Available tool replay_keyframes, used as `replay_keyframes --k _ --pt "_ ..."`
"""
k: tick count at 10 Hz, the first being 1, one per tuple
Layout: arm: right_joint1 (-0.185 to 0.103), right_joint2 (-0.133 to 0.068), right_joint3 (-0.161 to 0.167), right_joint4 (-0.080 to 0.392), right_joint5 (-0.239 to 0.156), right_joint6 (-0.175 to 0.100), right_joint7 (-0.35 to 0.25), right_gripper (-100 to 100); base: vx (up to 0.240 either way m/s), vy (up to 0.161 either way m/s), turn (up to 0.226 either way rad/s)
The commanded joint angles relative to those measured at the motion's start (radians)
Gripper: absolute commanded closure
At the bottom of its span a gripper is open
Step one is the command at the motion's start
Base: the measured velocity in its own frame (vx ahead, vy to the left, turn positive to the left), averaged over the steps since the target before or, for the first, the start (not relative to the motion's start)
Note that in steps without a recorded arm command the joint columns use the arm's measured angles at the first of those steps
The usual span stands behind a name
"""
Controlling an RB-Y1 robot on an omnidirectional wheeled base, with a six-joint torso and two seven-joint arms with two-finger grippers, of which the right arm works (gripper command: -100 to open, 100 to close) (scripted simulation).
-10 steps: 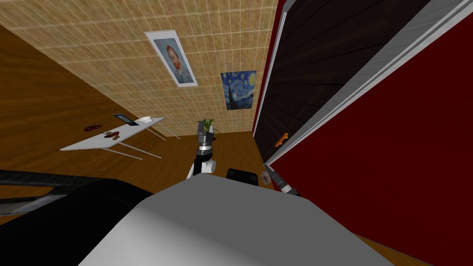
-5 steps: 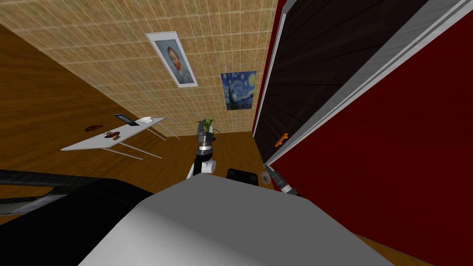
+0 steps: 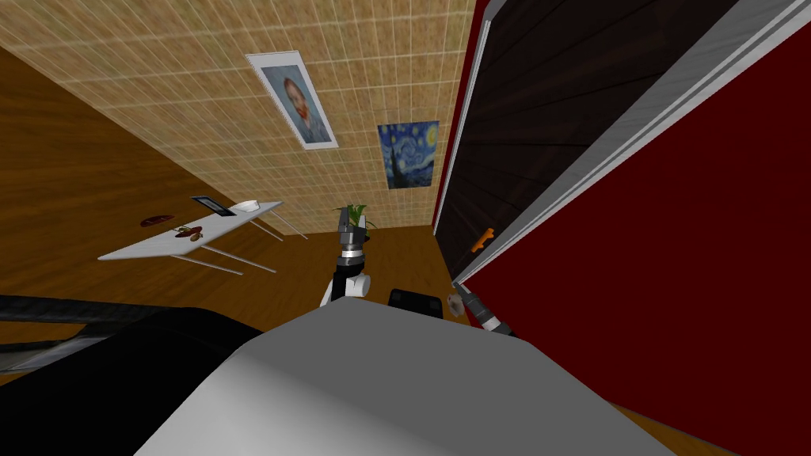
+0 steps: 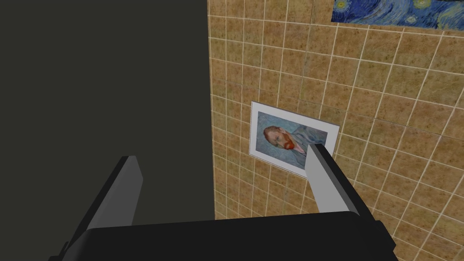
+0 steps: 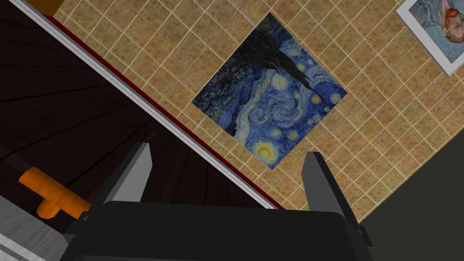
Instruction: Push the door open
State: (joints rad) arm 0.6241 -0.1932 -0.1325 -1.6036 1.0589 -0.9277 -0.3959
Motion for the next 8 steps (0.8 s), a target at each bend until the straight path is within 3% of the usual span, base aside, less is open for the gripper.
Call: replay_keyframes --k 1,4,5,8 --pt "0.000 0.000 0.000 0.000 0.000 0.000 0.000 -100 0.003 0.004 0.011" --pt "0.000 0.000 0.000 0.000 0.000 0.000 0.000 -100 0.001 0.001 0.004" --pt "-0.004 0.001 -0.017 0.010 -0.017 0.001 0.022 -100 0.041 0.013 0.013" --pt "-0.005 0.001 -0.023 0.015 -0.023 0.001 0.030 -100 0.078 0.020 0.007"
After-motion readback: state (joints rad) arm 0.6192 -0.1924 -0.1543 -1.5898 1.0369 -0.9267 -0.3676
